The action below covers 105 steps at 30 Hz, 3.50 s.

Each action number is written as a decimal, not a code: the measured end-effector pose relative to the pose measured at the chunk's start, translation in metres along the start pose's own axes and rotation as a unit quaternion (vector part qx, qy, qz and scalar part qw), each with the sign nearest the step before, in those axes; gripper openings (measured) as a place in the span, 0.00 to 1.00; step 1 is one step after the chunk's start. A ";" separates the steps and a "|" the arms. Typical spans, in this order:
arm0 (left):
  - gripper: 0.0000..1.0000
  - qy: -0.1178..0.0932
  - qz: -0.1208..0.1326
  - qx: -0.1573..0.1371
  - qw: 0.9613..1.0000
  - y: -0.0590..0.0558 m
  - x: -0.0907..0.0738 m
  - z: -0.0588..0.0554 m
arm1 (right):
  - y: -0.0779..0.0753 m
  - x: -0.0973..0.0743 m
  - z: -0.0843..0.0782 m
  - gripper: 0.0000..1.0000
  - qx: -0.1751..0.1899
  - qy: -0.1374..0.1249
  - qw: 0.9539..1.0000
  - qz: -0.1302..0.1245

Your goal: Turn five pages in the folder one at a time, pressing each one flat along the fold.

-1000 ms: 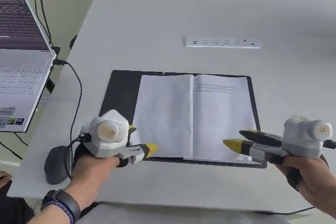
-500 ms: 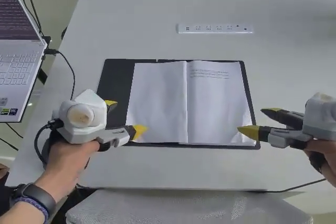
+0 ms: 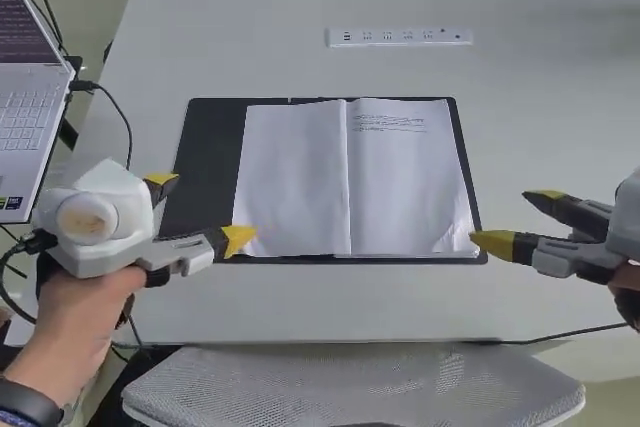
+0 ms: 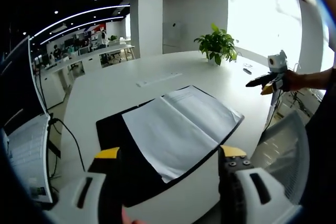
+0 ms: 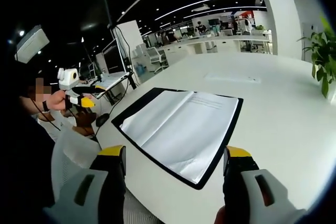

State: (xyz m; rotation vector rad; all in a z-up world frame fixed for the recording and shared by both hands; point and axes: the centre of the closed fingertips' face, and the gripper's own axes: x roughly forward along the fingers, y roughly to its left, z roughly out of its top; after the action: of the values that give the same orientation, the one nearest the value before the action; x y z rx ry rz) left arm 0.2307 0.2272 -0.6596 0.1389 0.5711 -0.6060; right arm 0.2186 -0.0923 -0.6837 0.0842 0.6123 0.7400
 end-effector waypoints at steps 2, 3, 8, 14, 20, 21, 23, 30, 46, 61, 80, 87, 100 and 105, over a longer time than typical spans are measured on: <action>0.74 0.001 0.002 0.000 1.000 0.000 -0.002 -0.001 | 0.001 -0.002 -0.001 0.75 0.001 -0.002 1.000 -0.002; 0.74 0.001 0.002 -0.002 1.000 0.001 -0.003 -0.001 | 0.001 -0.002 -0.001 0.75 0.002 -0.002 1.000 -0.002; 0.75 0.001 0.003 -0.003 1.000 0.001 -0.004 -0.001 | 0.003 -0.003 -0.002 0.75 -0.001 0.001 1.000 -0.003; 0.75 -0.001 -0.002 0.001 1.000 -0.001 0.000 0.005 | 0.003 -0.004 0.000 0.75 -0.001 -0.003 1.000 -0.004; 0.74 -0.001 -0.005 0.004 1.000 -0.002 0.006 0.010 | 0.003 -0.007 -0.001 0.74 0.002 -0.005 1.000 -0.003; 0.74 -0.001 -0.007 0.006 1.000 -0.003 0.008 0.012 | 0.003 -0.008 -0.002 0.74 0.004 -0.005 1.000 -0.003; 0.74 -0.001 -0.011 0.009 1.000 -0.005 0.011 0.014 | 0.003 -0.009 -0.004 0.73 0.005 -0.005 1.000 -0.004; 0.75 -0.001 -0.026 0.020 0.999 -0.014 0.024 0.023 | 0.002 -0.013 -0.007 0.73 0.008 -0.004 1.000 -0.005; 0.73 0.002 -0.077 0.051 0.996 -0.049 0.060 0.047 | -0.005 -0.017 -0.004 0.73 0.017 -0.012 1.000 -0.011; 0.72 0.004 -0.141 0.073 0.987 -0.109 0.099 0.057 | -0.008 -0.019 -0.008 0.71 0.025 -0.015 0.999 -0.015; 0.71 0.015 -0.210 0.091 0.973 -0.185 0.172 0.063 | -0.010 -0.028 -0.014 0.72 0.031 -0.016 0.999 -0.017; 0.70 0.039 -0.216 0.099 0.970 -0.203 0.200 0.046 | -0.013 -0.030 -0.016 0.72 0.031 -0.012 0.999 -0.016; 0.66 0.080 -0.204 0.104 0.970 -0.219 0.241 0.014 | -0.020 -0.032 -0.015 0.71 0.034 -0.007 0.999 -0.012; 0.66 0.090 -0.195 0.112 0.970 -0.223 0.249 0.004 | -0.020 -0.033 -0.013 0.70 0.035 -0.007 0.999 -0.010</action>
State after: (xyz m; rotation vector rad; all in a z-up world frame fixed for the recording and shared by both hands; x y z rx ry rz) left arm 0.2727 -0.0807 -0.7833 0.3013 0.7118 -1.0491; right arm 0.2052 -0.1305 -0.6838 0.1481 0.6251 0.6986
